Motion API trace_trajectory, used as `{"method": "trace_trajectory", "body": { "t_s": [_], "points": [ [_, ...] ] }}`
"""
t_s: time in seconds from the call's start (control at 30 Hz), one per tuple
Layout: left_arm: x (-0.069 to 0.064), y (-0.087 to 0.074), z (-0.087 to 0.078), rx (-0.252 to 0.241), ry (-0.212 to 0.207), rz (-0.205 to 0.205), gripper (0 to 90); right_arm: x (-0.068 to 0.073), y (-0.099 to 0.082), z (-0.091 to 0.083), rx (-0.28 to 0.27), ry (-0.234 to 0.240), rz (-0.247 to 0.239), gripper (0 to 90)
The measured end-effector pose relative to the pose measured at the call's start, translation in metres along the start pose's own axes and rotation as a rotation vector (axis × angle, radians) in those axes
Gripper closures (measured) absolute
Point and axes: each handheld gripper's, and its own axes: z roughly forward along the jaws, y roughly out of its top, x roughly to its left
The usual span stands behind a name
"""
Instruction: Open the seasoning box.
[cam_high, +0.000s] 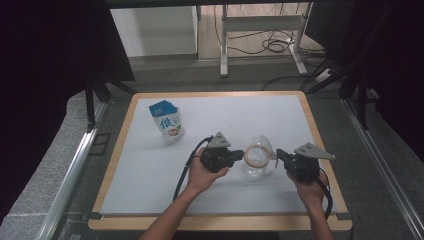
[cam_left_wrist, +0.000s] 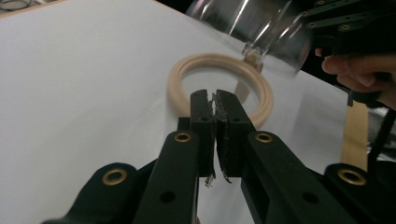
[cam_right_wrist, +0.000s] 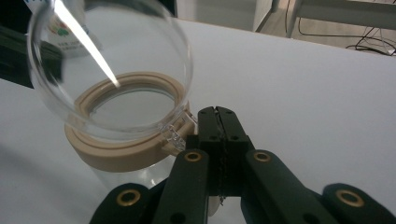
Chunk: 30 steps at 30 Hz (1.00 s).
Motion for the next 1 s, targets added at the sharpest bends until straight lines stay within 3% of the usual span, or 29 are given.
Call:
{"method": "trace_trajectory", "body": {
  "t_s": [0.13, 0.43, 0.73, 1.0],
  "points": [
    [0.002, 0.011, 0.017, 0.009, -0.031, -0.021, 88.1, 0.000, -0.001, 0.000, 0.000, 0.002, 0.002, 90.0],
    [0.002, 0.015, 0.009, -0.008, -0.042, -0.027, 90.0, 0.000, 0.000, -0.002, -0.008, 0.008, 0.000, 90.0],
    [-0.003, 0.018, 0.012, 0.011, -0.050, -0.006, 90.0, 0.000, 0.000, -0.008, -0.033, 0.010, -0.011, 90.0],
    [-0.007, 0.026, 0.012, 0.012, -0.047, 0.009, 90.0, 0.001, -0.002, -0.005, -0.020, 0.022, -0.012, 90.0]
  ]
}}
